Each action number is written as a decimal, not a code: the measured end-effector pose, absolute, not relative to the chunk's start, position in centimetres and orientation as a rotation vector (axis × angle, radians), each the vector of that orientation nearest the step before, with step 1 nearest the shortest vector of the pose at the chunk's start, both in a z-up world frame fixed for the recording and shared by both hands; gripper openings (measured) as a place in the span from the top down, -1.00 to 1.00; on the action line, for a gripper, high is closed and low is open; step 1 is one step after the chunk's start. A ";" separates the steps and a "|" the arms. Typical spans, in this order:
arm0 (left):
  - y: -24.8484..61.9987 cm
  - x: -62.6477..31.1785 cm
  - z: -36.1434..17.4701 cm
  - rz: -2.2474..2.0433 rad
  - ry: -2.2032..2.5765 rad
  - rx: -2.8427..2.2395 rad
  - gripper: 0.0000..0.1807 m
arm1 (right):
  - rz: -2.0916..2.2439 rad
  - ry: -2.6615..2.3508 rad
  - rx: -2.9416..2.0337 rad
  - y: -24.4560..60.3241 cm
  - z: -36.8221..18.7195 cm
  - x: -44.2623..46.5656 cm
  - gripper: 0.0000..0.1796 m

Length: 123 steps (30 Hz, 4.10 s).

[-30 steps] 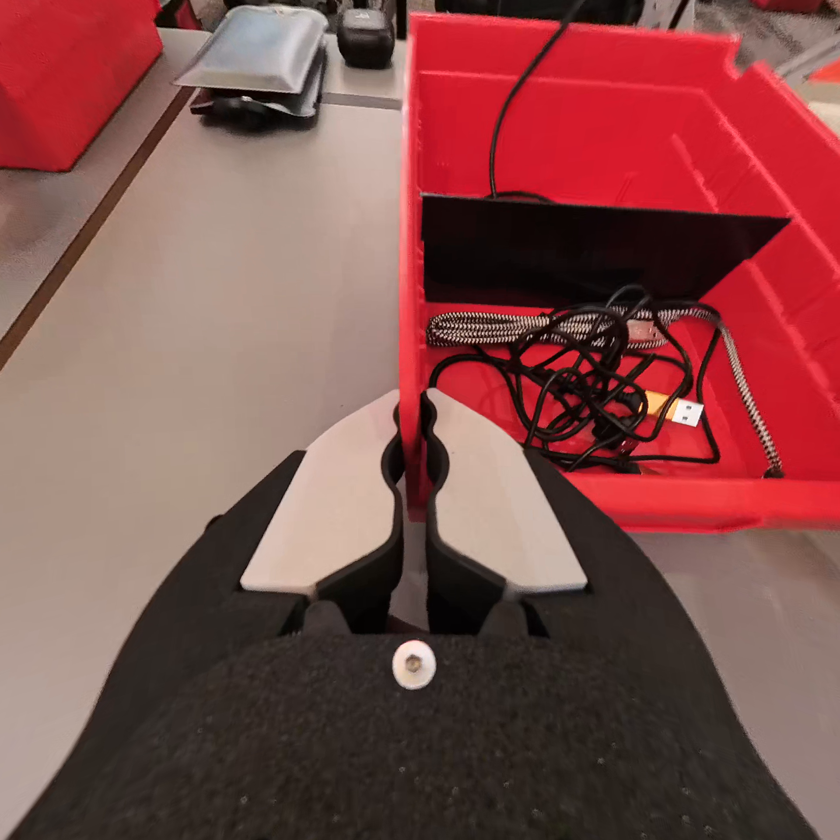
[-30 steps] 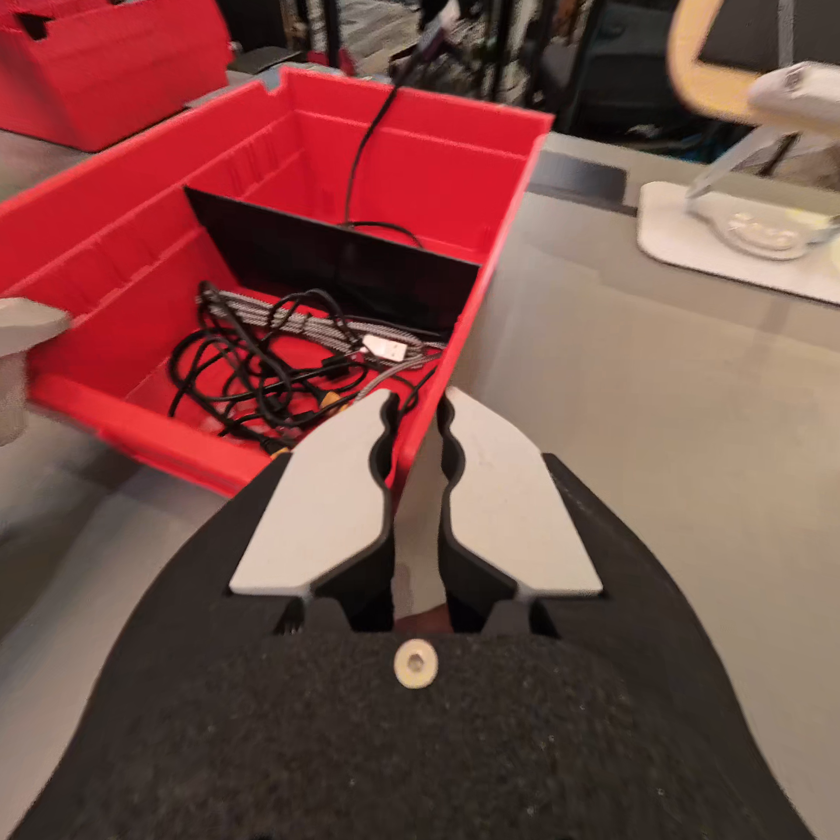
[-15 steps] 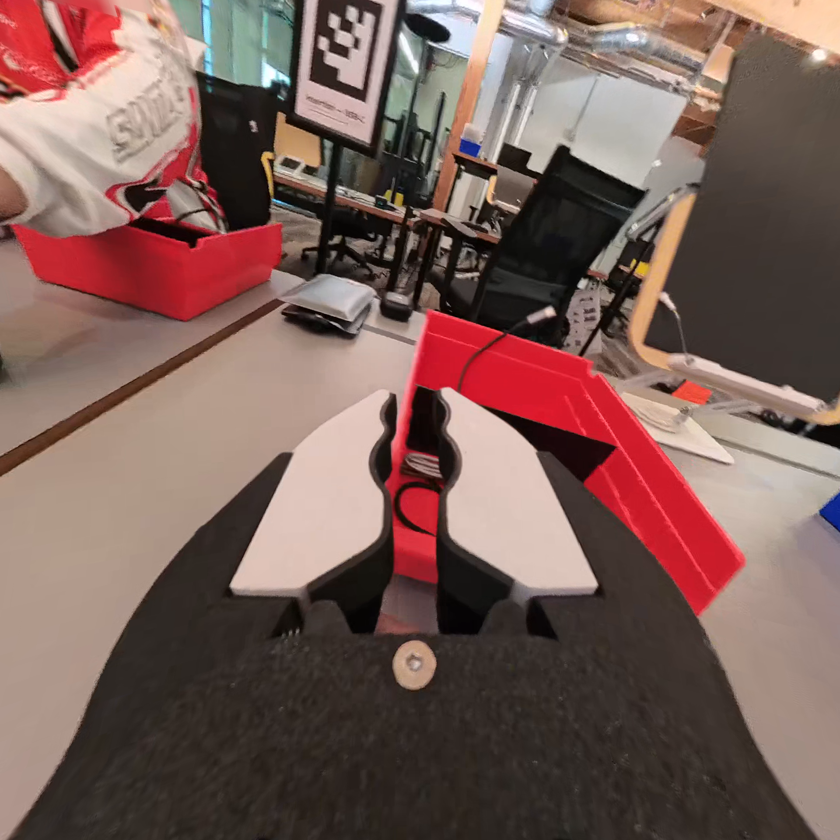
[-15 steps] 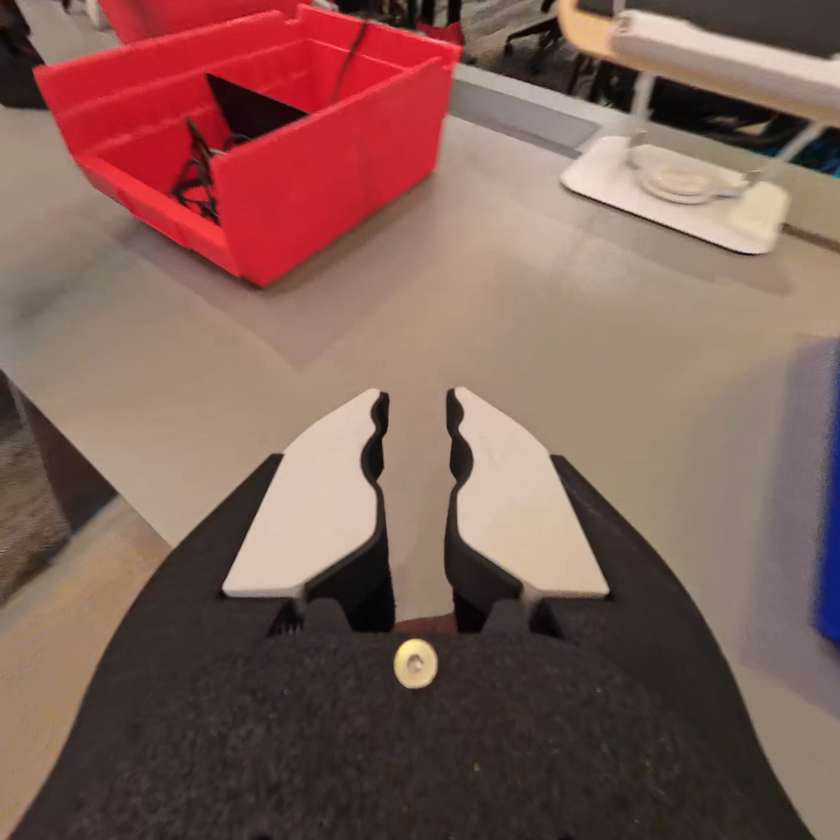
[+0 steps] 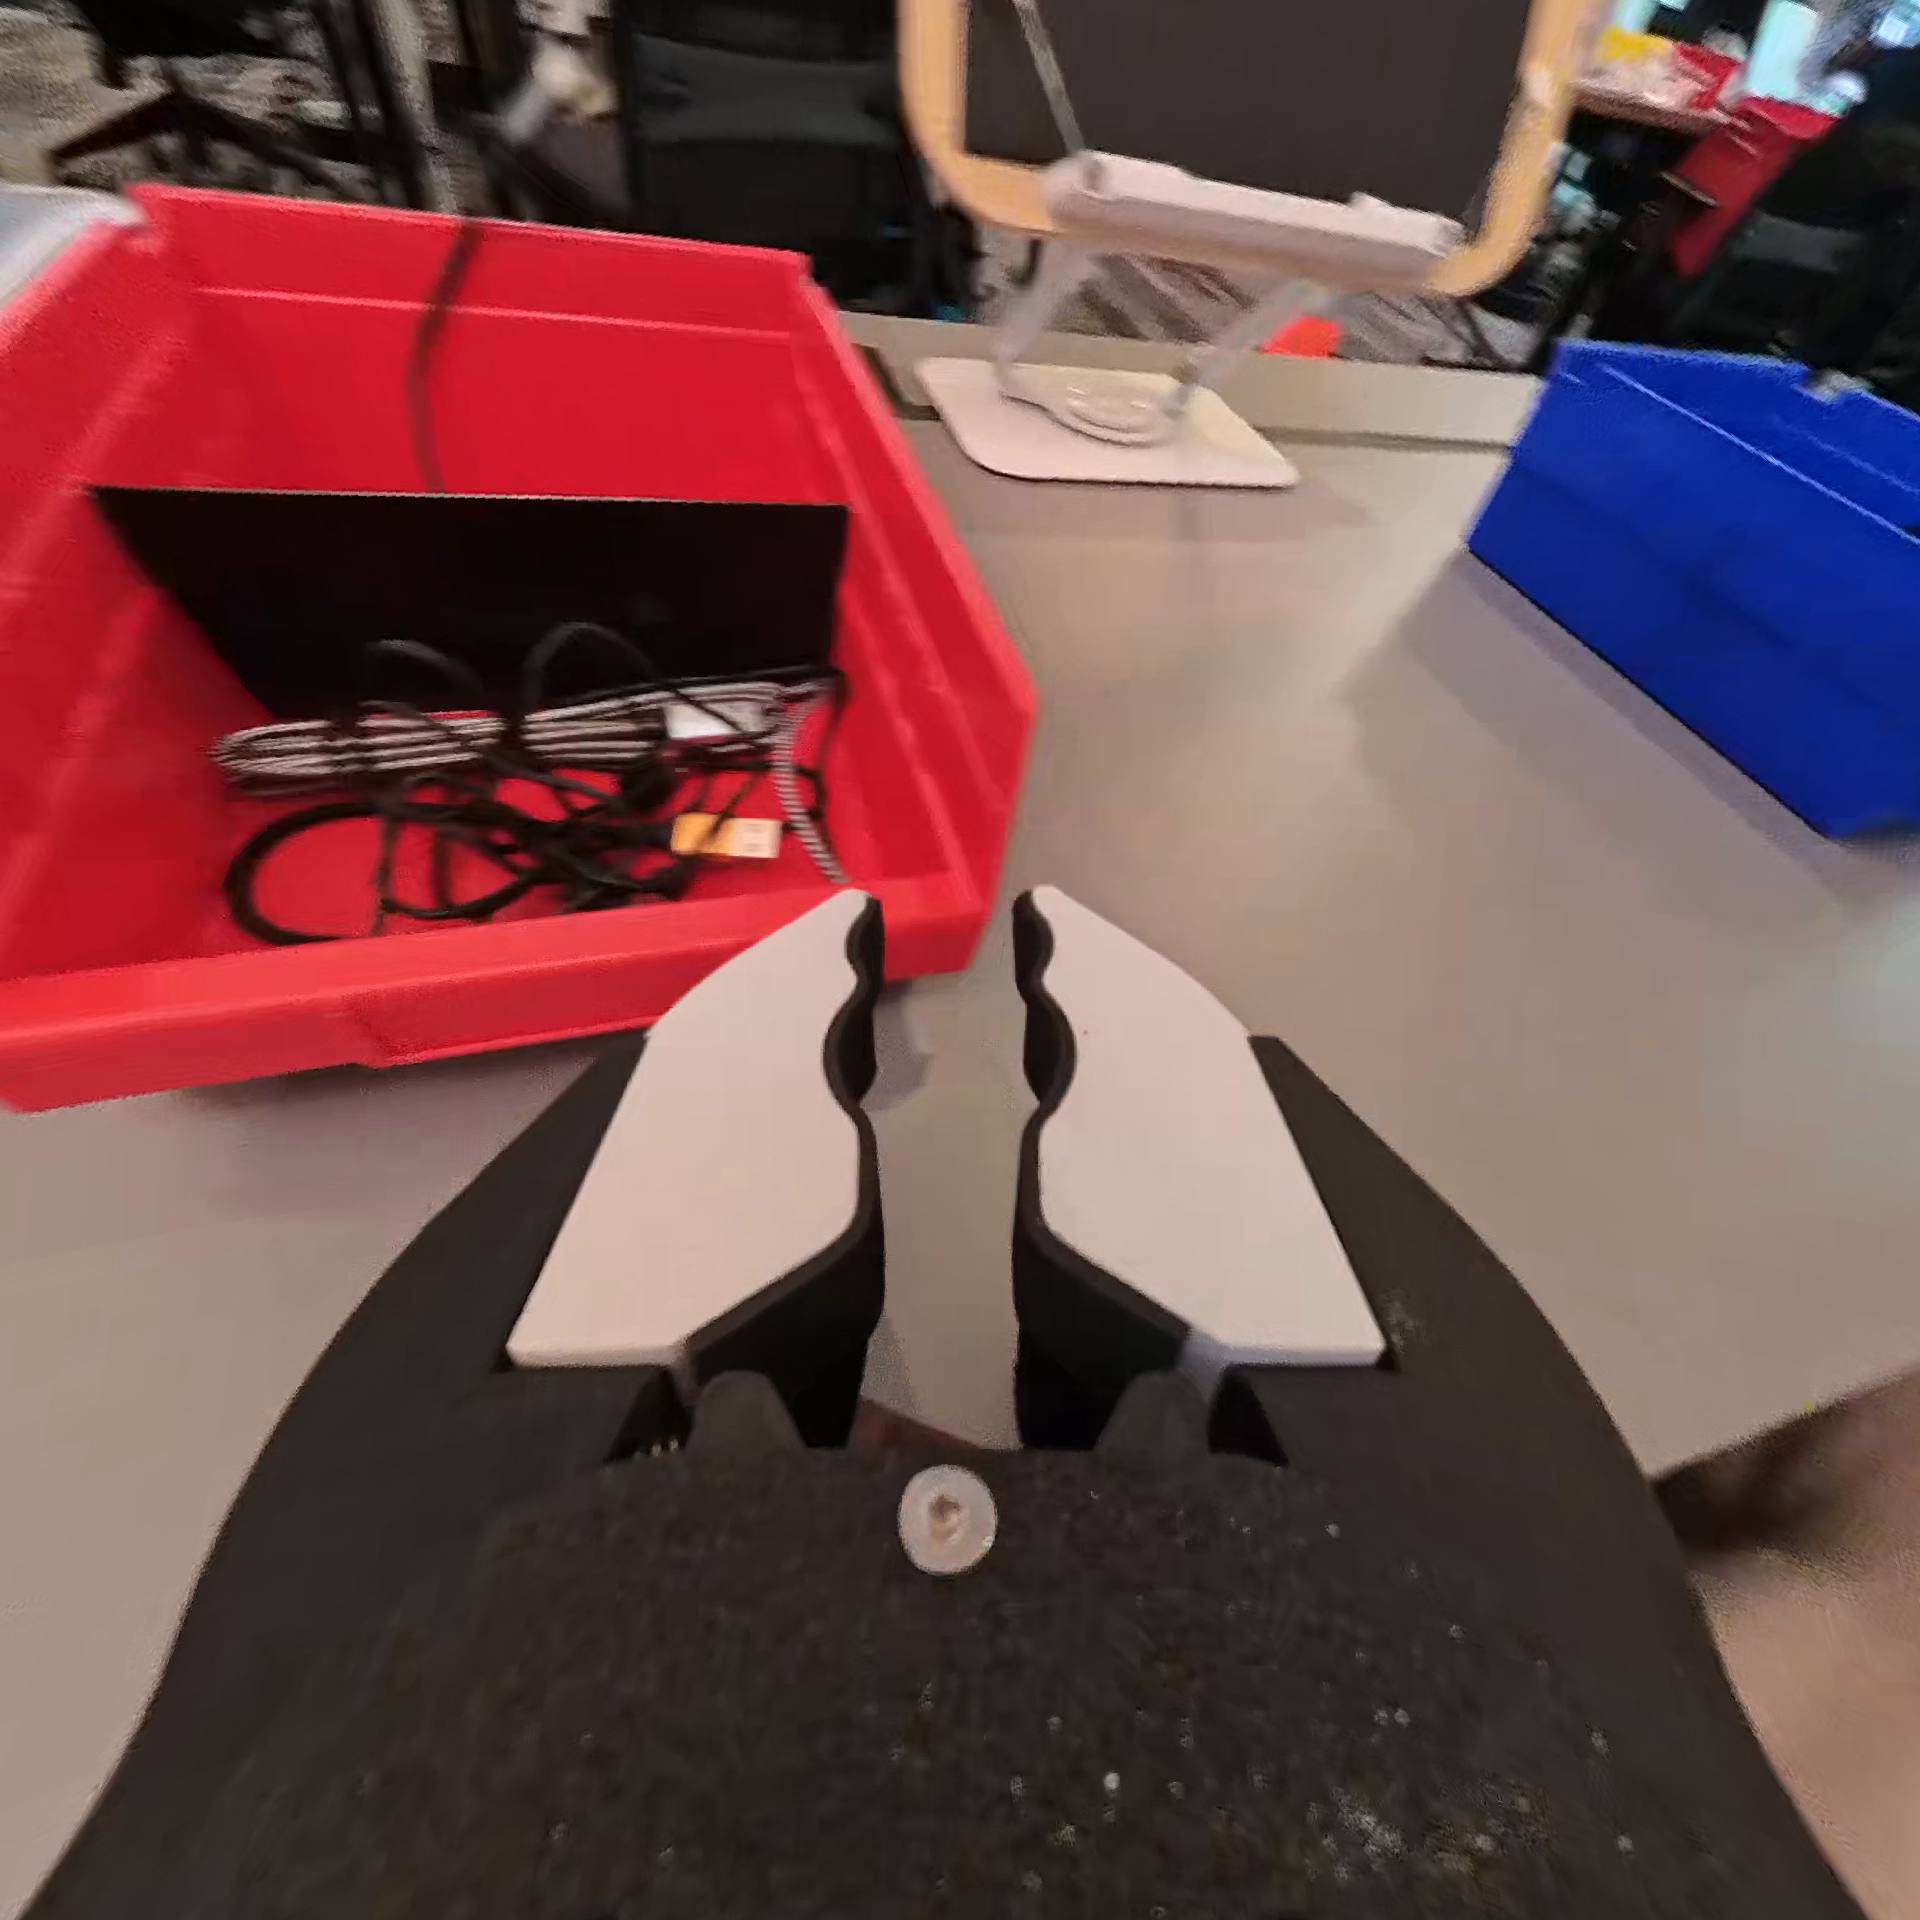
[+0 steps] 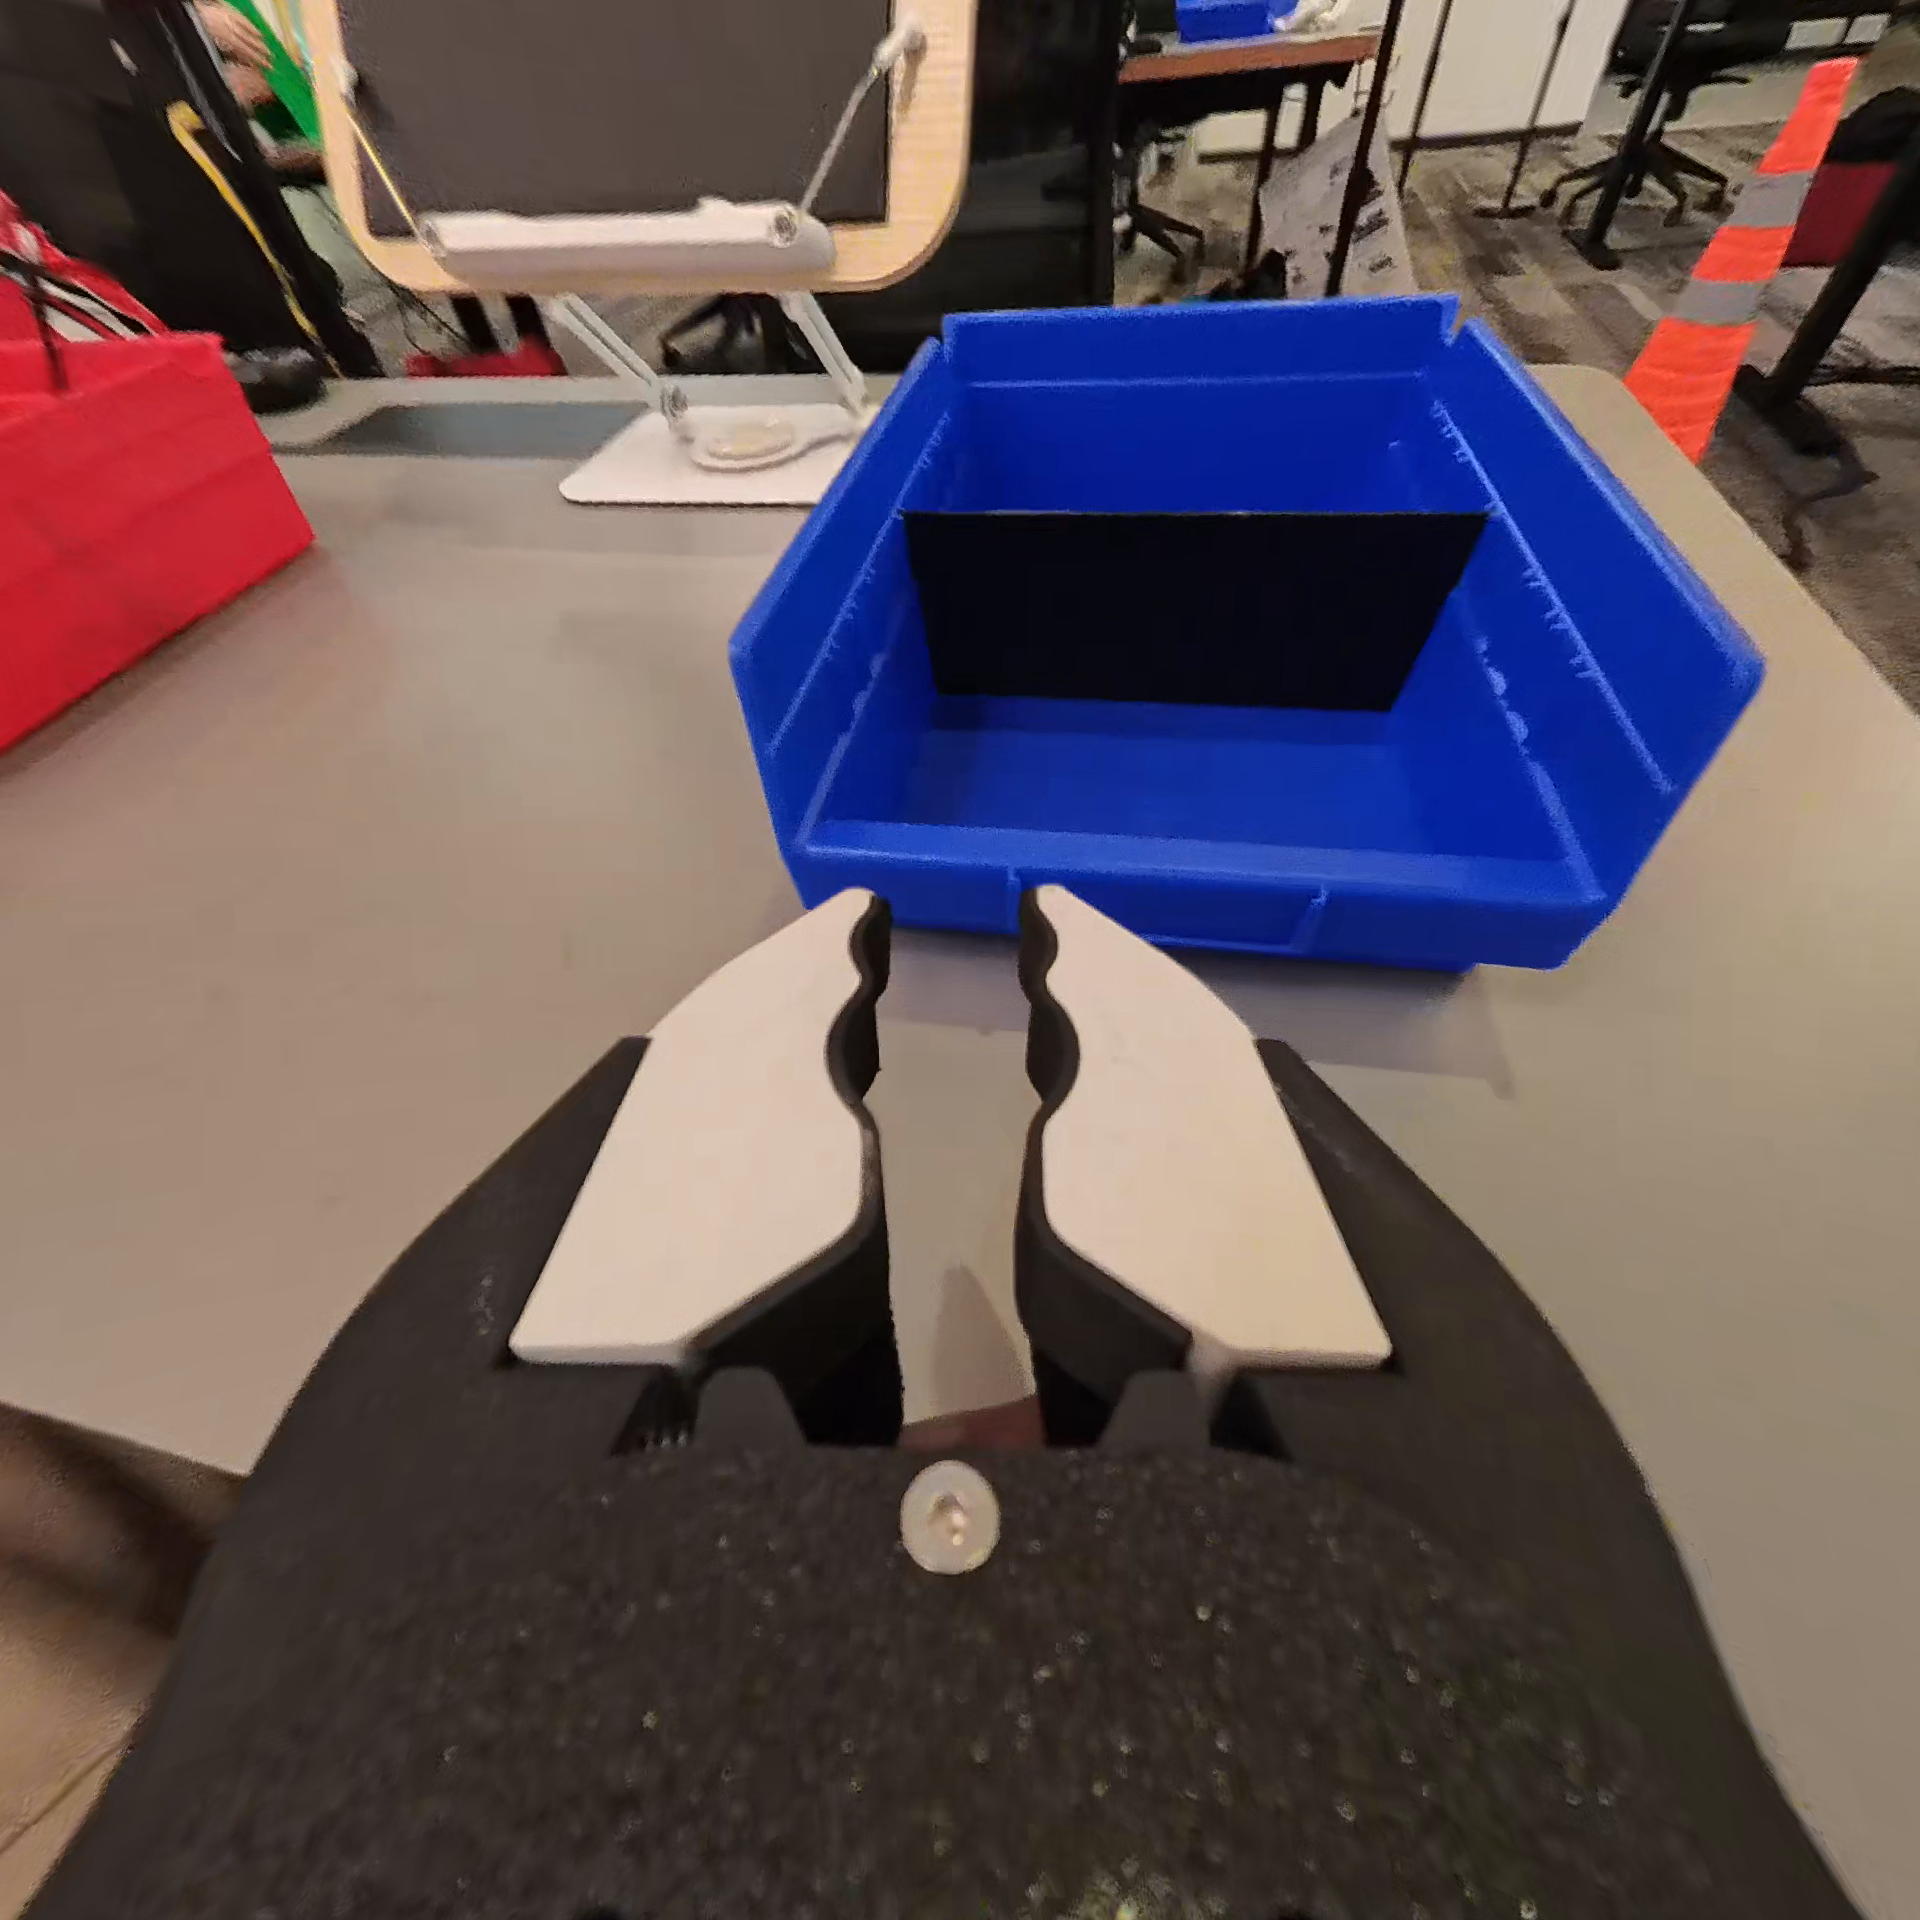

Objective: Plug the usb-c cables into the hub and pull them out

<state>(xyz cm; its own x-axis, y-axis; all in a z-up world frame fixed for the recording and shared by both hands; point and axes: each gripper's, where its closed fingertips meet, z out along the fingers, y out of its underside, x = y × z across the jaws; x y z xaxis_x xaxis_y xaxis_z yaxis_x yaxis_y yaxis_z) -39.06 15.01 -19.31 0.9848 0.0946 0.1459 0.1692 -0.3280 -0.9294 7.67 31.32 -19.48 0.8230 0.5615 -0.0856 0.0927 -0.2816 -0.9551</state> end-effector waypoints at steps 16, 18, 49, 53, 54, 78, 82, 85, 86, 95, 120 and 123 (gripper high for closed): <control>15.8 -40.1 -20.8 0.198 -0.068 -1.967 0.74 | 0.608 -0.367 -1.919 32.9 -21.4 8.2 0.76; 15.9 -40.2 -20.9 0.241 -0.032 -1.973 0.74 | 0.623 -0.355 -1.930 32.9 -21.6 8.2 0.75; 16.3 -39.7 -21.2 -0.042 -0.146 -1.959 0.70 | 0.579 -0.473 -1.969 32.6 -23.0 6.2 0.75; 16.5 -39.4 -20.2 -0.181 -0.114 -1.958 0.65 | 0.579 -0.487 -1.970 32.3 -23.0 6.0 0.75; 16.7 -39.9 -19.6 -0.166 -0.084 -1.966 0.65 | 0.591 -0.493 -1.973 32.2 -23.1 5.9 0.75; 33.0 -53.4 -27.2 -0.023 1.613 -2.713 0.66 | 0.718 -0.619 -1.981 31.0 -23.9 3.0 0.74; 32.9 -54.1 -28.2 0.065 1.760 -2.646 0.77 | 0.705 -0.653 -1.974 30.7 -24.1 2.8 0.75; 32.8 -55.0 -27.3 0.154 1.775 -2.587 0.87 | 0.679 -0.668 -1.977 30.6 -24.3 2.8 0.75; 33.1 -55.0 -26.5 0.161 1.709 -2.571 0.89 | 0.672 -0.672 -1.976 30.6 -24.3 2.8 0.75; 33.1 -48.4 -10.8 -0.246 1.076 -2.123 0.89 | 0.672 -0.676 -1.864 30.3 -22.2 1.9 0.77; 17.8 -19.8 -12.9 -1.996 1.849 -2.502 0.90 | -0.180 -1.570 -0.277 22.9 -11.5 -15.3 0.60; 18.3 -18.8 -13.2 -2.025 1.886 -2.508 0.90 | -0.205 -1.598 -0.209 22.7 -12.5 -15.6 0.65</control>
